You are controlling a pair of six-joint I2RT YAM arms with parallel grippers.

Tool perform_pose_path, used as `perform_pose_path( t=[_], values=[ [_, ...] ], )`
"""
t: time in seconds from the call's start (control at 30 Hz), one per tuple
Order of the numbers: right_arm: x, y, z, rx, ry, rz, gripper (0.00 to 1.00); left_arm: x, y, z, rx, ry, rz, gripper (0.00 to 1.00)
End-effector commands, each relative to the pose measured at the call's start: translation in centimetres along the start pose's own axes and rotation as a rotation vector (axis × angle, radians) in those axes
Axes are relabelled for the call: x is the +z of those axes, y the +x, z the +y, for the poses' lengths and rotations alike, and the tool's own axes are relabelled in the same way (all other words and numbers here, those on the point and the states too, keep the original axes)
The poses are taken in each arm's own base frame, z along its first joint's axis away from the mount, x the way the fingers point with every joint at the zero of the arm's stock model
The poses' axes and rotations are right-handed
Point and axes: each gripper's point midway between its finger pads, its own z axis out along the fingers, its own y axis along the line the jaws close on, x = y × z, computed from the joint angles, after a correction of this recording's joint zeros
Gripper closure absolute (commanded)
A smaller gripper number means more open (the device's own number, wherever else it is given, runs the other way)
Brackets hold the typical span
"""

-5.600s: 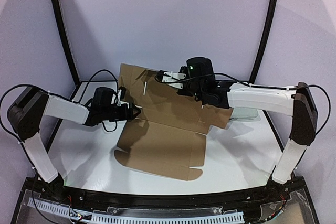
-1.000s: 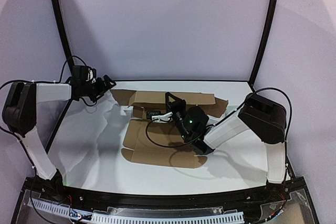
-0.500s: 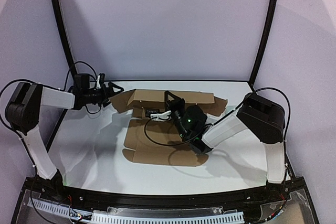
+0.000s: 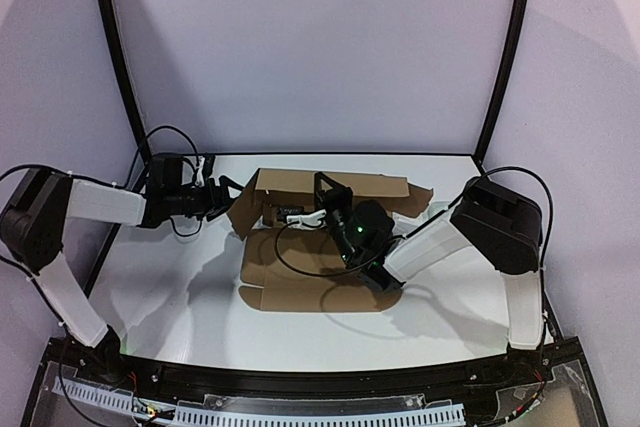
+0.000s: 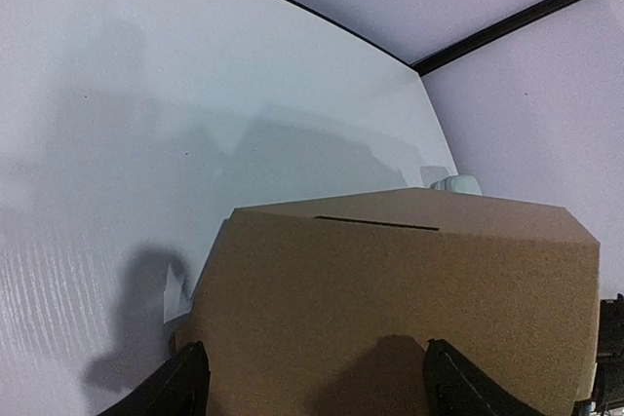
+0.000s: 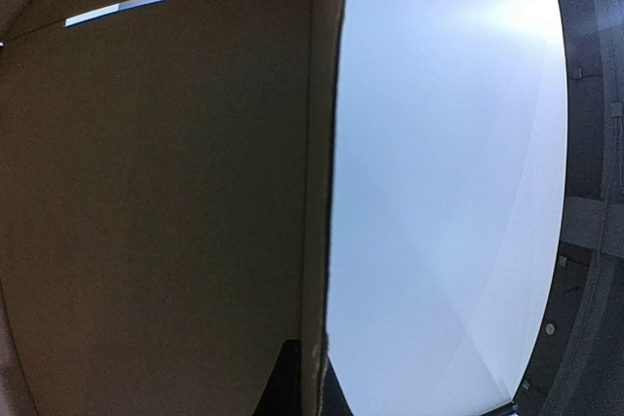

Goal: Fold the paper box

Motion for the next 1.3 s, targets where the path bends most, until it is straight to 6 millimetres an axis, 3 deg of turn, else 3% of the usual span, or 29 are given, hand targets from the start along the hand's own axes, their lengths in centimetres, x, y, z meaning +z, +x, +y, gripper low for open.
perform_pose_path(
  t=[0.0,0.1,0.33,0.5,0.7,0.83,1.03,1.27],
  values=[
    [0.0,0.4,0.8,0.008,-0.004,0.037,1.0,-1.3,1.4,-1.7,0.035,0.021,0.032,0.23],
    [0.3,0.3,0.8,0.014,-0.017,0.041,1.0,-2.0,1.5,-2.2,0.032,0.018,0.037,0.22],
    [1.5,0.2,1.9,0.026,-0.064,0.055,1.0,-2.4,1.6,-0.5,0.006,-0.107,0.06,0.02],
    [2.2,0.7,2.8,0.054,-0.125,0.055,1.0,-1.9,0.3,-0.4,0.015,-0.13,0.04,0.01],
    [3.5,0.5,3.1,0.161,-0.239,0.012,1.0,0.3,-2.1,-2.1,-0.016,-0.053,0.054,0.01],
    [4.0,1.1,4.3,0.18,-0.323,-0.015,1.0,1.7,-2.7,-1.5,-0.059,-0.066,0.083,0.01],
    [4.3,1.4,6.6,0.185,-0.418,-0.038,1.0,2.6,-2.2,-0.3,-0.115,-0.094,0.096,0.01],
    [5.1,1.9,8.9,0.182,-0.477,-0.054,1.0,3.0,-1.7,-1.2,-0.076,0.0,0.108,0.01]
  ],
)
